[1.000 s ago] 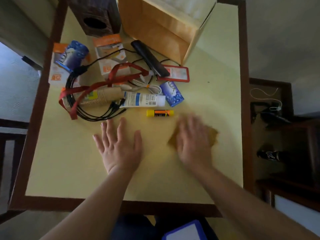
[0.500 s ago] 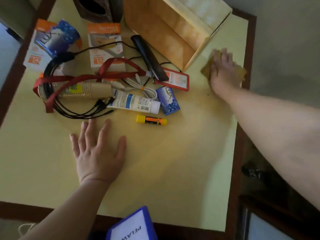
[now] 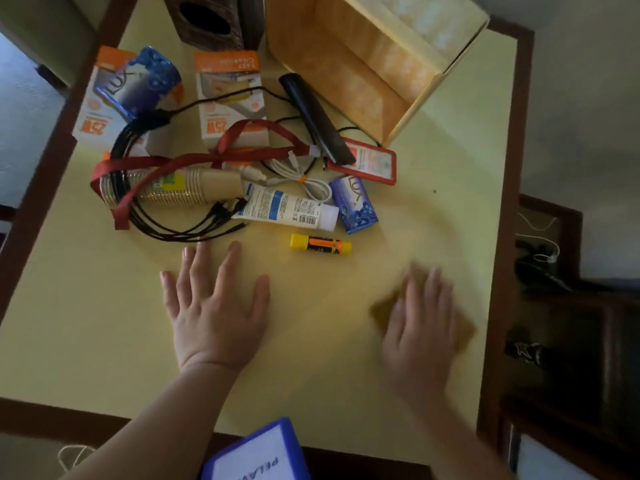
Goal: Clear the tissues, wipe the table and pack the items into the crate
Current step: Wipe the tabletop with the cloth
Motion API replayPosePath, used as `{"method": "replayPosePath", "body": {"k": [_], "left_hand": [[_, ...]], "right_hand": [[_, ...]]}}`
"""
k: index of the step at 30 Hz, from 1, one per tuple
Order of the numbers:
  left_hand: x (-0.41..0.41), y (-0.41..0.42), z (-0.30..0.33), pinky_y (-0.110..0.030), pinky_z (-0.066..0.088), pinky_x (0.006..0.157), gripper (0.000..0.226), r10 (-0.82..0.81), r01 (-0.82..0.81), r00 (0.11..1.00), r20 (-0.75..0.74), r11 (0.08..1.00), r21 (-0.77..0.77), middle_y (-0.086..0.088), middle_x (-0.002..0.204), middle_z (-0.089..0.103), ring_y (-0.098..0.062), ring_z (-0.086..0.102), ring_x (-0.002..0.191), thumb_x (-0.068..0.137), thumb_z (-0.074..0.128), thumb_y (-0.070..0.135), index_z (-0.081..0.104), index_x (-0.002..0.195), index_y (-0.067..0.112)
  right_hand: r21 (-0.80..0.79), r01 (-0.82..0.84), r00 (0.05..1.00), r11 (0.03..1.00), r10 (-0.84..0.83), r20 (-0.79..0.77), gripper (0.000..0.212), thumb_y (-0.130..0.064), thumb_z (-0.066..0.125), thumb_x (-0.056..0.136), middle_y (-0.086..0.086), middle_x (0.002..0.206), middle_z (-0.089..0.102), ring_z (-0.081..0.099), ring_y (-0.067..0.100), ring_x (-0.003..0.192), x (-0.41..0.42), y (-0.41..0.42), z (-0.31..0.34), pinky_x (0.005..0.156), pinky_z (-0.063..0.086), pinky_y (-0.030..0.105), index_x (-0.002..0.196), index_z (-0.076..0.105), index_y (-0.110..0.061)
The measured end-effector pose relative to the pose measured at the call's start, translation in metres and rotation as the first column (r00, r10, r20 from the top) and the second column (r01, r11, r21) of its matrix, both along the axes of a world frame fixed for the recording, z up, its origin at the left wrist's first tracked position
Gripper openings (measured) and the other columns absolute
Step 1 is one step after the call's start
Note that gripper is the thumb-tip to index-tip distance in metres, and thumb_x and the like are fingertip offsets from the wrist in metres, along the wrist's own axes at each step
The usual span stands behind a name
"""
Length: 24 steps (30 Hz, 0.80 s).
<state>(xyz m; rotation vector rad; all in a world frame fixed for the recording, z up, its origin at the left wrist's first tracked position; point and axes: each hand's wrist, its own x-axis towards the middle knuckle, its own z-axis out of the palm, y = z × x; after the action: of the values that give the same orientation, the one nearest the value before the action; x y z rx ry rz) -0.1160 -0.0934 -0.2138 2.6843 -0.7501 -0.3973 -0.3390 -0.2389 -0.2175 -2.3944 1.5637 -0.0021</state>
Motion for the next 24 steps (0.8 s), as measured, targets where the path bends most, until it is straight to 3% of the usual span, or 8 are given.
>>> {"method": "replayPosePath", "body": {"k": [2,4,9,12,15,19,24], "left_hand": [[0.0,-0.001,0.0,-0.052,-0.002,0.129,0.067,-0.004,0.004,1.0,-0.011,1.0,0.009,-0.009,0.172,0.018,-0.022,0.002,0.161,0.098,0.046,0.066,0.035,0.158,0.038],[0.0,-0.002,0.002,-0.051,-0.003,0.129,0.067,-0.005,0.006,1.0,-0.024,1.0,0.016,-0.008,0.172,0.016,-0.021,0.0,0.161,0.098,0.042,0.069,0.033,0.157,0.039],[-0.002,-0.003,0.002,-0.047,-0.006,0.129,0.07,0.015,-0.015,1.0,-0.023,1.0,0.011,-0.009,0.172,0.018,-0.02,0.001,0.161,0.093,0.04,0.072,0.036,0.155,0.039],[-0.001,-0.003,-0.001,-0.047,-0.004,0.13,0.071,0.03,-0.03,1.0,-0.004,0.999,-0.011,-0.009,0.17,0.022,-0.021,0.005,0.16,0.092,0.042,0.071,0.039,0.154,0.037],[-0.002,-0.001,-0.004,-0.045,-0.004,0.13,0.072,0.034,-0.034,0.999,0.025,0.999,-0.024,-0.009,0.169,0.025,-0.021,0.007,0.16,0.09,0.043,0.071,0.042,0.154,0.037],[-0.001,-0.001,-0.005,-0.043,-0.005,0.13,0.073,0.029,-0.029,0.999,0.028,0.999,-0.017,-0.008,0.169,0.026,-0.02,0.007,0.16,0.089,0.042,0.073,0.043,0.154,0.038],[-0.001,-0.001,-0.001,-0.048,-0.003,0.13,0.072,0.01,-0.01,1.0,-0.004,1.0,0.011,-0.009,0.17,0.022,-0.021,0.004,0.161,0.092,0.039,0.073,0.039,0.155,0.038]], "right_hand": [[0.086,-0.055,0.998,0.995,0.056,-0.012,0.058,-0.033,0.029,0.107,0.007,0.174,0.011,0.009,0.03,0.16,-0.03,0.074,0.007,0.125,0.02,0.056,0.164,0.025,-0.027],[0.173,-0.139,0.989,0.975,0.147,-0.033,0.056,-0.036,0.027,0.108,0.005,0.174,0.01,0.007,0.029,0.16,-0.036,0.066,0.008,0.126,0.02,0.055,0.164,0.024,-0.029],[0.005,-0.086,0.993,0.996,0.086,-0.078,0.055,-0.038,0.023,0.11,0.008,0.173,0.012,0.009,0.032,0.16,0.032,-0.127,-0.004,0.127,0.016,0.052,0.164,0.021,-0.03],[0.049,-0.056,0.995,0.997,0.06,-0.079,0.056,-0.037,0.018,0.111,0.006,0.174,-0.005,-0.004,0.032,0.16,0.096,-0.253,-0.001,0.129,0.005,0.05,0.166,0.006,-0.032],[0.099,0.015,0.991,0.995,-0.001,-0.135,0.056,-0.035,0.016,0.111,0.006,0.173,-0.013,-0.01,0.033,0.159,0.14,-0.313,0.007,0.129,0.0,0.051,0.166,0.001,-0.033],[0.038,-0.09,0.994,0.995,0.092,-0.052,0.053,-0.035,0.021,0.111,0.006,0.174,0.0,-0.001,0.033,0.16,0.134,-0.272,0.001,0.129,0.005,0.051,0.164,0.018,-0.032],[-0.018,-0.166,0.986,0.986,0.166,-0.003,0.049,-0.029,0.029,0.108,0.007,0.173,0.015,0.01,0.031,0.16,0.035,-0.1,-0.001,0.127,0.018,0.055,0.157,0.036,-0.029]]}}
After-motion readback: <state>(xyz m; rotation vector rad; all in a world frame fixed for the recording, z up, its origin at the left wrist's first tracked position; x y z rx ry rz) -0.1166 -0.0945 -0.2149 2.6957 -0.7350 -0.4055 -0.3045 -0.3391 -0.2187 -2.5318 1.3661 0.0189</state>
